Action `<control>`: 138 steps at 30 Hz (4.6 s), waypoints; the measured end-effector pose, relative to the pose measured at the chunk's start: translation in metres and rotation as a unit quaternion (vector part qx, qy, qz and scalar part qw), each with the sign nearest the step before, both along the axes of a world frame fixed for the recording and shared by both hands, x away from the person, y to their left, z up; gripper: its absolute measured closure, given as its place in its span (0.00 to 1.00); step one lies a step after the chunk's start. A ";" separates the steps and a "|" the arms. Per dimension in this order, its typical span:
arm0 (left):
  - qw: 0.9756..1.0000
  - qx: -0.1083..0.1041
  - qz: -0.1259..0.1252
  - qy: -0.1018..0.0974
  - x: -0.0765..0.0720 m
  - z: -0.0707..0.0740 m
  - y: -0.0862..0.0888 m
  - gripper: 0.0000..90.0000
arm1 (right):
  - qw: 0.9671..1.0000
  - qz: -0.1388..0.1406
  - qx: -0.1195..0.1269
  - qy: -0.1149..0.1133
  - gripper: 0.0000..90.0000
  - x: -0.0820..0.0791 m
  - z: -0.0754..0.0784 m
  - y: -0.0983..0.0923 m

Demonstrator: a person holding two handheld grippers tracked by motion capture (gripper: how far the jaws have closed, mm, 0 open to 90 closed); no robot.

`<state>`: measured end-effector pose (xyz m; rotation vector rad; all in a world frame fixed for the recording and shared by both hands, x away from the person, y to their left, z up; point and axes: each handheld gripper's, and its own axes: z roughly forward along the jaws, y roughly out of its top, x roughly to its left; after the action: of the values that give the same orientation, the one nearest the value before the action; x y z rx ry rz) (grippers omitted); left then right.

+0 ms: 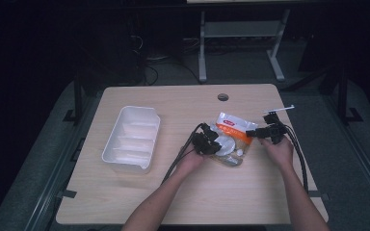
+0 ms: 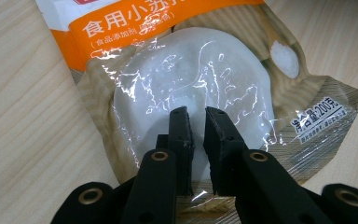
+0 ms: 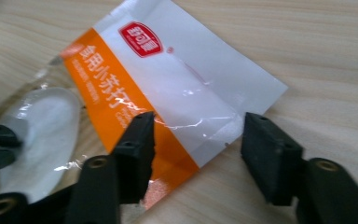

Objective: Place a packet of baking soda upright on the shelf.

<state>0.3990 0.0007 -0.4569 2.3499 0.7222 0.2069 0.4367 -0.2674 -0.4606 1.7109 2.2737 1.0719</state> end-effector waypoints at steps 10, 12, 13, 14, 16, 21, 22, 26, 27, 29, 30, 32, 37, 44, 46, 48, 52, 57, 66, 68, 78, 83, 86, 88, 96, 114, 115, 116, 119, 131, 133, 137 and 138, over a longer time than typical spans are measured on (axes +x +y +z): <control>1.000 0.003 0.002 -0.003 -0.001 0.000 -0.001 0.89 | 0.999 -0.031 -0.002 -0.015 0.54 0.002 0.005 -0.007; 1.000 0.002 0.002 -0.001 -0.001 0.000 0.000 0.90 | 0.999 -0.041 -0.012 -0.009 0.51 0.005 0.002 -0.010; 1.000 0.001 0.002 -0.001 0.000 0.000 0.000 0.90 | 0.999 -0.044 -0.007 -0.006 0.51 0.005 0.001 -0.011; 1.000 0.001 0.002 0.000 0.000 0.000 0.000 0.90 | 0.999 -0.044 -0.007 -0.006 0.51 0.005 0.001 -0.011; 1.000 0.000 0.002 0.000 0.000 0.000 0.000 0.90 | 0.999 -0.040 0.005 -0.003 0.53 0.006 -0.001 -0.011; 1.000 0.002 0.003 -0.002 -0.001 0.000 0.000 0.90 | 0.999 -0.030 0.026 0.001 0.60 0.006 -0.004 -0.008; 1.000 0.002 0.003 -0.002 -0.001 0.000 0.000 0.90 | 0.999 -0.030 0.026 0.001 0.60 0.006 -0.004 -0.008; 1.000 0.001 0.002 -0.001 0.000 0.000 0.000 0.90 | 0.998 -0.027 0.056 -0.005 0.67 0.004 -0.002 -0.010; 1.000 0.001 0.003 -0.001 0.000 0.000 0.000 0.90 | 0.998 -0.025 0.058 -0.008 0.70 0.003 -0.001 -0.010; 1.000 0.001 0.003 -0.001 0.000 0.000 0.000 0.90 | 0.998 -0.019 0.061 -0.005 0.77 0.003 0.001 -0.010; 1.000 0.001 0.003 -0.002 0.000 0.000 0.000 0.90 | 0.998 -0.019 0.061 -0.005 0.77 0.003 0.001 -0.010; 1.000 0.002 0.004 -0.002 -0.001 0.000 0.000 0.90 | 0.999 -0.019 0.046 0.004 0.84 0.004 -0.003 -0.009; 1.000 0.001 0.003 -0.001 -0.001 0.000 0.000 0.90 | 0.999 -0.007 0.048 0.005 0.96 0.004 -0.005 -0.006; 1.000 0.000 0.003 -0.002 -0.001 -0.001 0.000 0.90 | 0.999 -0.011 0.042 0.004 0.94 0.006 -0.007 -0.002; 1.000 -0.002 0.002 -0.002 -0.001 -0.001 0.000 0.89 | 0.999 -0.010 0.039 0.002 0.98 0.006 -0.006 -0.002; 1.000 -0.008 0.000 0.003 0.000 -0.001 0.002 0.87 | 1.000 -0.003 0.026 -0.009 1.00 0.005 -0.001 0.001; 1.000 -0.021 0.003 0.013 0.001 0.000 0.005 0.79 | 0.999 0.005 0.022 -0.025 1.00 0.001 0.006 0.002; 0.998 -0.057 0.017 0.019 0.002 0.001 0.016 0.55 | 0.998 0.027 0.012 -0.053 1.00 -0.008 0.022 0.007; 0.989 -0.138 0.043 0.037 0.010 0.001 0.042 0.30 | 0.991 0.079 0.001 -0.111 1.00 -0.033 0.054 0.018; 0.986 -0.152 0.046 0.049 0.013 -0.001 0.047 0.27 | 0.988 0.089 0.004 -0.126 1.00 -0.040 0.063 0.021; 0.982 -0.169 0.033 0.082 0.016 -0.010 0.046 0.27 | 0.972 0.151 -0.002 -0.178 1.00 -0.065 0.100 0.043; 0.992 -0.123 0.022 0.030 0.000 -0.006 0.035 0.35 | 0.974 0.158 -0.016 -0.161 1.00 -0.062 0.093 0.047; 0.999 -0.050 0.010 -0.015 -0.013 -0.004 0.025 0.54 | 0.980 0.150 -0.022 -0.127 1.00 -0.055 0.072 0.045; 0.999 -0.034 0.009 -0.017 -0.014 -0.005 0.023 0.58 | 0.981 0.148 -0.023 -0.119 1.00 -0.053 0.066 0.043; 0.999 -0.039 0.012 0.015 -0.007 -0.007 0.026 0.61 | 0.993 0.100 0.016 -0.067 0.94 -0.042 0.040 0.021; 0.997 -0.070 0.024 0.037 0.000 -0.008 0.037 0.53 | 0.993 0.089 0.066 -0.038 0.99 -0.023 0.020 0.031; 0.997 -0.070 0.024 0.037 0.000 -0.008 0.037 0.49 | 0.993 0.089 0.066 -0.038 0.99 -0.023 0.020 0.031; 0.995 -0.082 0.026 0.040 0.001 -0.007 0.039 0.49 | 0.992 0.101 0.062 -0.050 0.99 -0.026 0.025 0.033; 0.989 -0.136 0.030 0.048 0.003 0.000 0.049 0.37 | 0.983 0.147 0.056 -0.090 0.99 -0.037 0.040 0.040; 0.945 -0.300 -0.033 0.128 0.009 0.006 0.068 0.45 | 0.943 0.262 0.098 -0.179 0.99 -0.067 0.088 0.050; 0.943 -0.304 -0.042 0.125 0.007 0.009 0.067 0.66 | 0.943 0.264 0.097 -0.180 0.99 -0.069 0.089 0.051; 0.945 -0.299 -0.048 0.126 0.005 0.011 0.069 0.84 | 0.949 0.249 0.090 -0.173 0.98 -0.067 0.085 0.046; 0.946 -0.294 -0.050 0.123 0.005 0.011 0.069 0.87 | 0.952 0.243 0.074 -0.168 0.98 -0.066 0.082 0.044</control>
<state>0.4038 0.0701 -0.4456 1.8403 0.6649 -0.3152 0.3702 -0.2230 -0.3786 0.9090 2.4822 1.5194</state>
